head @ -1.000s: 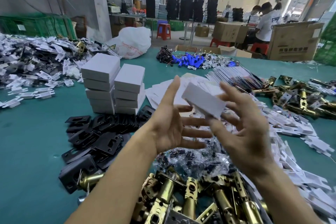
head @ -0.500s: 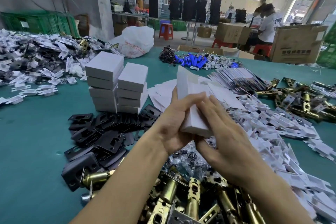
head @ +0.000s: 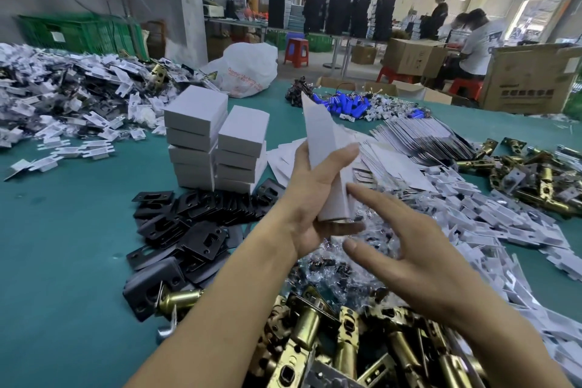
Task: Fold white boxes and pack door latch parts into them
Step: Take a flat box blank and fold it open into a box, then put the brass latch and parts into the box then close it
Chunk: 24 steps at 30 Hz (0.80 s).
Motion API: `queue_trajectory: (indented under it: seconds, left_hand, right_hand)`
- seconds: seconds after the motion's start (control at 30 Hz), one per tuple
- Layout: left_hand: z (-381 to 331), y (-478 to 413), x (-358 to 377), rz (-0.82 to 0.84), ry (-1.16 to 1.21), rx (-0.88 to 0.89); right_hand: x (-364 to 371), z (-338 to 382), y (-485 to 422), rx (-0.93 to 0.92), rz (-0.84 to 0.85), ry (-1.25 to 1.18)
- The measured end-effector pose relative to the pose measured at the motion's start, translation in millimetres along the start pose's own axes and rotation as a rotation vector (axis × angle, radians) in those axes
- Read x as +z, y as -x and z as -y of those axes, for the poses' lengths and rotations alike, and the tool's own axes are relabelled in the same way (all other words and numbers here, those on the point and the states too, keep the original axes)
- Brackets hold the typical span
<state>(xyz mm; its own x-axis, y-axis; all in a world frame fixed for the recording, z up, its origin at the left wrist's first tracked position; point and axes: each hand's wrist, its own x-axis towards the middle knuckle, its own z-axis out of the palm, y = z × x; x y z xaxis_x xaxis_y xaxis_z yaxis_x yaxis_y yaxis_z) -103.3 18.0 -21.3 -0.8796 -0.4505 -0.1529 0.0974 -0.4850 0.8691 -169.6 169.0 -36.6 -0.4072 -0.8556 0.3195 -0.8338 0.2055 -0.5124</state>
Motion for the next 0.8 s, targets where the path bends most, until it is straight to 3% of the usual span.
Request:
queue_trajectory:
  seconds: [0.1, 0.17, 0.37, 0.5, 0.8]
  left_hand:
    - [-10, -1, -11, -0.119, -0.047, 0.161]
    - [-19, 0, -20, -0.2, -0.087, 0.252]
    - [-46, 6, -41, -0.413, 0.036, 0.377]
    - [-50, 8, -41, -0.459, 0.056, 0.443]
    - [-51, 12, -31, -0.443, -0.02, 0.48]
  right_hand:
    - [0, 0, 0, 0.071, 0.052, -0.063]
    - [5, 1, -4, 0.086, 0.155, 0.042]
    - [21, 31, -43, 0.042, 0.476, 0.114]
    - [37, 57, -62, -0.025, 0.626, 0.142]
    - [75, 82, -60, -0.195, 0.61, 0.138]
